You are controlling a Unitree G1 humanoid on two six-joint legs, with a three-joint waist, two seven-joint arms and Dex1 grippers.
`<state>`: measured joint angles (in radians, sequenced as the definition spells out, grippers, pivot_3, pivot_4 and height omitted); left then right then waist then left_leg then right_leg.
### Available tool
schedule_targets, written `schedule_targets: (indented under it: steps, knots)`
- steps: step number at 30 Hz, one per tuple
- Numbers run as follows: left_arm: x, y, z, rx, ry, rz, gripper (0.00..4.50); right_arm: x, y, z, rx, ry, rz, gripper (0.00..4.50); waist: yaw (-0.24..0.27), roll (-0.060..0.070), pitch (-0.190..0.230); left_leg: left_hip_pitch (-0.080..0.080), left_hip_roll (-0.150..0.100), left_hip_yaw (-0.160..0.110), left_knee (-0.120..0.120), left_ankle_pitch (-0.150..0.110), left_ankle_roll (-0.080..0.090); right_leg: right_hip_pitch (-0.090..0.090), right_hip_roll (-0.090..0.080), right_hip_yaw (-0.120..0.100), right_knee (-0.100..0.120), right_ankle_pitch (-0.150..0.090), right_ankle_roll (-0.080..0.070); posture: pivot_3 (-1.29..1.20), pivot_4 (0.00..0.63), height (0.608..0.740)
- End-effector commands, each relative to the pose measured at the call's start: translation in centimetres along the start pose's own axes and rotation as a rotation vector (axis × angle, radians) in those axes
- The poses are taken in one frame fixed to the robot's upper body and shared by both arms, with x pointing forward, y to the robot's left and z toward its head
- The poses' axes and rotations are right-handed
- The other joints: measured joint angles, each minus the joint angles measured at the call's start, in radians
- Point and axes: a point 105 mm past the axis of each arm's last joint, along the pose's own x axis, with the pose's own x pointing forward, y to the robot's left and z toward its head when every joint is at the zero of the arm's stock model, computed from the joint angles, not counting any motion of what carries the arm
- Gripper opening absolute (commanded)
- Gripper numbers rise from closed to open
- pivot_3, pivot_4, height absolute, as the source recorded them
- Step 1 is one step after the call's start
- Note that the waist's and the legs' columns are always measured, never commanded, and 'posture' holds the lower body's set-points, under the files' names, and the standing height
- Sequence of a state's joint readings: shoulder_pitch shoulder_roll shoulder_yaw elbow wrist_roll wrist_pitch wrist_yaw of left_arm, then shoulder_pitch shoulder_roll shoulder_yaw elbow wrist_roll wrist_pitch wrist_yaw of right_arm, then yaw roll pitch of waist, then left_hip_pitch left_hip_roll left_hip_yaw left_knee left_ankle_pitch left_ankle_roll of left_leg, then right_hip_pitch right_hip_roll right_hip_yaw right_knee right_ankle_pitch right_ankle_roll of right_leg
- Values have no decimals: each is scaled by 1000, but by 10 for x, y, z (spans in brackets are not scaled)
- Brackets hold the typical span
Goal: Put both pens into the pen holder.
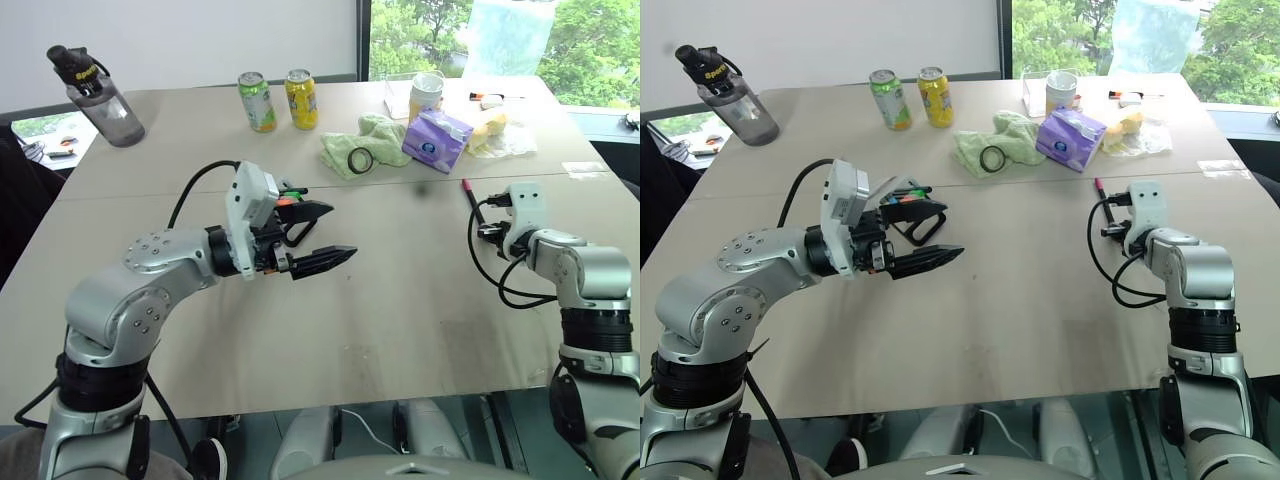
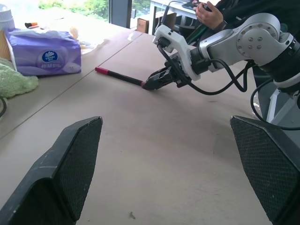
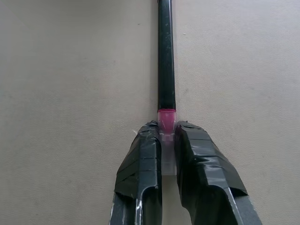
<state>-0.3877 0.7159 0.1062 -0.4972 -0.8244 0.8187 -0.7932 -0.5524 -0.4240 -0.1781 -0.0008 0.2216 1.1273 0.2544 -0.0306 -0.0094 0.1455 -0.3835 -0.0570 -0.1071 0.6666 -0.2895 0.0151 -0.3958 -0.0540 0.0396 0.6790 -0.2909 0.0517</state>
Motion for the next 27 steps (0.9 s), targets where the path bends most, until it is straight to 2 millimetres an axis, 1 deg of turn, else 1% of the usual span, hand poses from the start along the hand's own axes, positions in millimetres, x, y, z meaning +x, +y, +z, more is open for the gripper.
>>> schedule_targets:
  steps: [1, 3, 5, 6, 7, 8, 9, 12, 13, 15, 18, 19, 24, 27]
  knots:
    - [5, -4, 5, -1, -58, -11, 4500, -4, -16, 6, 75, -85, -68, 58, 0, 0, 0, 0, 0, 0, 0, 0, 0, 0, 0, 0, 0, 0, 0, 0, 150, 740]
    - [12, -4, 2, -42, -101, 3, 4500, -10, -16, 21, 54, -201, -66, 58, 2, 0, 0, 0, 0, 0, 0, 0, 0, 0, 0, 0, 0, 0, 0, 0, 150, 740]
    - [21, -6, 3, -87, -158, 8, 4500, -17, -9, 32, 17, -306, -20, 58, 3, 1, 0, 0, -1, 0, 0, 0, 0, 0, 0, 0, 0, 0, 0, 0, 150, 740]
    - [28, -5, 6, -115, -218, 33, 4500, -23, 1, 41, -19, -406, 36, 58, 4, 1, 0, -1, -1, 0, 0, 0, 0, -1, -1, 0, 0, 0, 0, 0, 150, 740]
    - [35, -3, 9, -148, -274, 62, 4500, -29, 8, 45, -60, -462, 70, 58, 3, 1, 0, -1, -1, 0, 0, 0, 0, -1, 0, 0, 0, 0, 0, 0, 150, 740]
    - [42, 1, 12, -201, -333, 91, 4500, -36, 19, 47, -102, -510, 125, 58, 3, 1, 0, -1, -1, 0, 0, 0, 0, -1, 0, 0, 0, 0, 0, 0, 150, 740]
    - [46, 3, 14, -236, -365, 111, 4500, -40, 26, 47, -129, -533, 160, 58, 3, 1, 0, -1, 0, 0, 0, 0, 0, -1, 0, 0, 0, 0, 0, 0, 150, 740]
    - [58, 17, 15, -348, -444, 200, 4500, -70, 66, 53, -143, -697, 430, 58, -7, 0, 0, -1, 0, 1, 1, 0, 0, -1, 0, 1, 1, 0, 0, 0, 150, 740]
    - [61, 19, 15, -384, -470, 215, 4500, -79, 77, 52, -141, -725, 506, 58, -8, 0, 0, 0, 1, 1, 0, 0, 0, -1, 1, 1, 1, 0, 0, 0, 150, 740]
    - [66, 22, 15, -433, -501, 233, 4500, -91, 93, 44, -155, -730, 628, 58, -10, 0, 1, 0, 1, 1, 0, 0, 0, 0, 1, 1, 1, 0, 0, 0, 150, 740]
    - [70, 23, 12, -452, -501, 241, 4500, -105, 110, 35, -170, -742, 769, 58, -7, 0, 1, 0, 0, 1, 1, 0, 0, 0, 1, 1, 1, 0, 0, 0, 150, 740]
    - [70, 23, 11, -451, -498, 242, 4500, -109, 113, 34, -159, -757, 800, 58, -6, 0, 1, 0, 0, 1, 1, 0, 0, 0, 1, 0, 1, 0, 0, 0, 150, 740]
    - [70, 22, 10, -425, -481, 221, 4500, -111, 122, 6, -252, -616, 895, 58, -1, 0, 1, 0, 0, 1, 1, 0, 0, 0, 1, 0, 0, 0, 0, 0, 150, 740]
    - [72, 14, 10, -407, -459, 169, 4500, -114, 125, -4, -282, -555, 943, 58, 1, 0, 1, 0, 0, 0, 1, 0, 0, 0, 1, 0, 0, 0, 0, 0, 150, 740]
